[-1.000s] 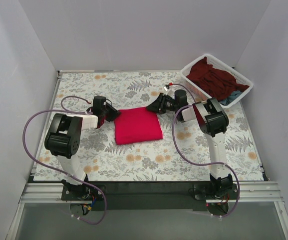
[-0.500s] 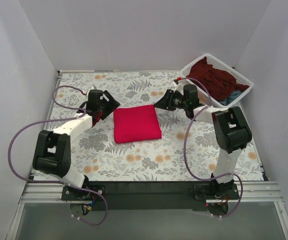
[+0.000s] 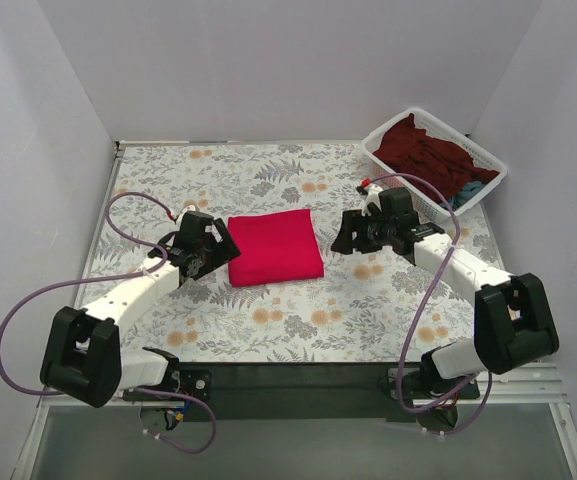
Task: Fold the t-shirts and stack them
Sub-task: Fold the tshirt, then neatly place the folded tshirt to the corner
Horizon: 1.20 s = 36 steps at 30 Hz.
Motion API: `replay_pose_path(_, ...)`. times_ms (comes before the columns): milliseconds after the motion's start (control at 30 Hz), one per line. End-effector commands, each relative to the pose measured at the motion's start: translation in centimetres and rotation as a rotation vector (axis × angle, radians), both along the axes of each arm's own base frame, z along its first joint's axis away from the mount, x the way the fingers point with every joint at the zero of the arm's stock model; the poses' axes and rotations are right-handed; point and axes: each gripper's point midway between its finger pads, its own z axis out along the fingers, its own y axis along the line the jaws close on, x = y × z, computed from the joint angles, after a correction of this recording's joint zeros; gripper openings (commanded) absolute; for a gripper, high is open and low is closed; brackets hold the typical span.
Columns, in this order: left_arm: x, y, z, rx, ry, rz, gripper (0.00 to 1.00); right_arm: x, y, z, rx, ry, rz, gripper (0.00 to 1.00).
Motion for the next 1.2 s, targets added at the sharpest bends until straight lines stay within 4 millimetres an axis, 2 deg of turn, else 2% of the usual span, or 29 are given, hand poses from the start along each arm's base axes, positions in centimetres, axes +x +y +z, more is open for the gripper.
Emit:
replay_pose_path(0,0.3,0.0,0.2,0.022,0.004,-0.009,0.83,-2.8,-1.9,-1.4,-0.099,0.029,0.016,0.73)
replay_pose_path(133,1.5,-0.5,0.1,0.018,0.003,-0.010,0.80,-4.8,-2.9,-2.0,-0.119,0.038,0.020,0.73)
replay_pose_path(367,1.9,-0.9,-2.8,0.043,0.087,-0.019,0.77,-7.0,-3.7,-2.2,-0.116,0.028,0.032,0.73)
replay_pose_path(500,1.9,-1.5,-3.7,0.044,0.113,-0.039,0.73,-7.6,-3.6,-2.0,-0.100,0.024,0.047,0.73)
replay_pose_path(600,1.7,-1.8,-4.8,0.062,0.143,-0.047,0.68,-7.7,-3.6,-2.1,-0.103,0.020,0.052,0.73)
replay_pose_path(700,1.7,-1.2,-5.7,0.090,0.163,-0.021,0.49,-7.6,-3.6,-2.2,-0.106,0.025,0.058,0.73)
replay_pose_path(733,1.5,-0.7,-6.0,0.111,0.178,-0.008,0.41,-7.7,-3.6,-2.3,-0.105,0.026,0.061,0.73)
replay_pose_path(767,1.7,-0.2,-6.0,0.138,0.176,0.013,0.22,-7.7,-3.6,-2.3,-0.104,0.027,0.065,0.73)
replay_pose_path(867,2.3,2.8,-6.1,0.245,0.187,0.078,0.02,-7.9,-3.7,-2.5,-0.107,0.027,0.068,0.73)
replay_pose_path(900,2.9,3.5,-6.0,0.267,0.179,0.095,0.01,-8.0,-3.7,-2.5,-0.108,0.024,0.068,0.73)
replay_pose_path(967,3.0,6.3,-6.2,0.355,0.224,0.134,0.00,-8.0,-3.8,-2.6,-0.115,0.019,0.069,0.73)
replay_pose_path(1000,4.0,8.1,-5.2,0.430,0.201,0.182,0.00,-8.1,-3.9,-2.7,-0.118,0.017,0.070,0.73)
replay_pose_path(1067,4.3,11.2,-4.7,0.530,0.230,0.215,0.02,-8.2,-4.0,-2.8,-0.123,0.016,0.071,0.73)
replay_pose_path(1100,5.6,12.5,-3.2,0.570,0.201,0.247,0.03,-8.2,-4.0,-3.0,-0.123,0.020,0.072,0.73)
replay_pose_path(1167,6.6,15.0,-2.2,0.621,0.191,0.287,0.08,-8.3,-3.9,-3.0,-0.120,0.020,0.080,0.73)
